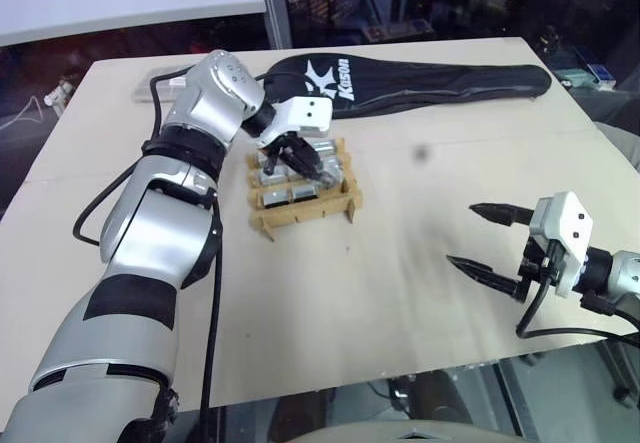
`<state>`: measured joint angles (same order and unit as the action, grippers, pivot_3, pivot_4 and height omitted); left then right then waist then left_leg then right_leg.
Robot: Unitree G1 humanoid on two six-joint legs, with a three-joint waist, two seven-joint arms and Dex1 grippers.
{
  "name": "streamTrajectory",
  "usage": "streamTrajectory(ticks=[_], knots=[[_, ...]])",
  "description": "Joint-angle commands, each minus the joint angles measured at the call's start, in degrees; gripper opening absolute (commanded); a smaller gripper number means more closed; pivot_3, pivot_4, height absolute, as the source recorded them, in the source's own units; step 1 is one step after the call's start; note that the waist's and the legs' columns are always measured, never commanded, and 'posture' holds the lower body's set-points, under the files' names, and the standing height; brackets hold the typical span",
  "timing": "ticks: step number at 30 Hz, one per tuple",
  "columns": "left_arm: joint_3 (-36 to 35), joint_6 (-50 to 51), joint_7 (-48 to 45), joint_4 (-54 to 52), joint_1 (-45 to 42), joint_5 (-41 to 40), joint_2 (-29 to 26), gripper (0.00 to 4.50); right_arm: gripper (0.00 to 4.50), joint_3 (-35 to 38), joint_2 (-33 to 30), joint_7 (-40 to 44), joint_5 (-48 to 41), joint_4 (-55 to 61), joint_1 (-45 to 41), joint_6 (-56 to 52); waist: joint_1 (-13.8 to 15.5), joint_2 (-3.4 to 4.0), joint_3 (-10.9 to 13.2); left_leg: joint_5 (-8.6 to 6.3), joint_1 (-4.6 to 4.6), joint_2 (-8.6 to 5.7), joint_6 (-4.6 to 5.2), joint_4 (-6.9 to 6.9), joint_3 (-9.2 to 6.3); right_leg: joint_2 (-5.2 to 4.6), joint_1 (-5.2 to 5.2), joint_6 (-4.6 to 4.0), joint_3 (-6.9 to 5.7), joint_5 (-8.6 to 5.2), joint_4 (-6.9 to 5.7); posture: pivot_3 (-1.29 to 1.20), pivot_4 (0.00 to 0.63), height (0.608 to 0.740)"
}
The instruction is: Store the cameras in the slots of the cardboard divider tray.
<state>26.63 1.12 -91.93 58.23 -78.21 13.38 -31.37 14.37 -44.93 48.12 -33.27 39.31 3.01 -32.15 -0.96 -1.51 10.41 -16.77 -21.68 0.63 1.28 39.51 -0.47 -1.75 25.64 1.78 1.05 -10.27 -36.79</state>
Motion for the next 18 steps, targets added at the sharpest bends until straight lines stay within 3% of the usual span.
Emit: streamTrajectory(ticks=[1,8,12,18], knots=[[1.17,0.88,-0.56,0.64,1.01,1.27,-0.39,1.19,4.49,0.13,-0.46,-0.36,0.49,0.62,-0.53,1.58,0.00,0.00,0.00,0.00,0.00,0.00,0.00,0.00,0.00,0.00,0.00,0.00,0.00,0.00,0.00,0.00,0.150,0.740],[0.32,2.72,-0.51,-1.91,1.14,-3.16,-0.99,4.31,4.50,-0.26,-0.54,-0.26,0.73,0.57,-0.91,1.32,0.28,-0.05,0.03,0.00,0.00,0.01,0.00,0.11,-0.14,-0.02,0.06,-0.01,-0.13,0.01,0.02,0.00,0.150,0.740],[1.62,10.04,-0.56,-7.67,1.03,-11.88,-3.73,4.41,4.50,-1.08,-0.52,-0.54,0.77,0.81,-1.43,0.93,0.20,-0.05,0.04,0.00,-0.05,0.00,0.00,0.21,-0.18,-0.03,0.06,0.00,-0.16,0.01,0.01,0.00,0.150,0.740],[4.92,17.45,-0.56,-19.72,2.87,-24.44,-12.02,4.41,4.50,-1.95,-0.68,-0.64,0.35,0.51,-3.01,0.35,0.09,-0.05,0.04,-0.02,-0.06,0.01,0.03,0.22,-0.16,-0.03,0.07,0.00,-0.14,0.00,0.03,0.00,0.150,0.740]])
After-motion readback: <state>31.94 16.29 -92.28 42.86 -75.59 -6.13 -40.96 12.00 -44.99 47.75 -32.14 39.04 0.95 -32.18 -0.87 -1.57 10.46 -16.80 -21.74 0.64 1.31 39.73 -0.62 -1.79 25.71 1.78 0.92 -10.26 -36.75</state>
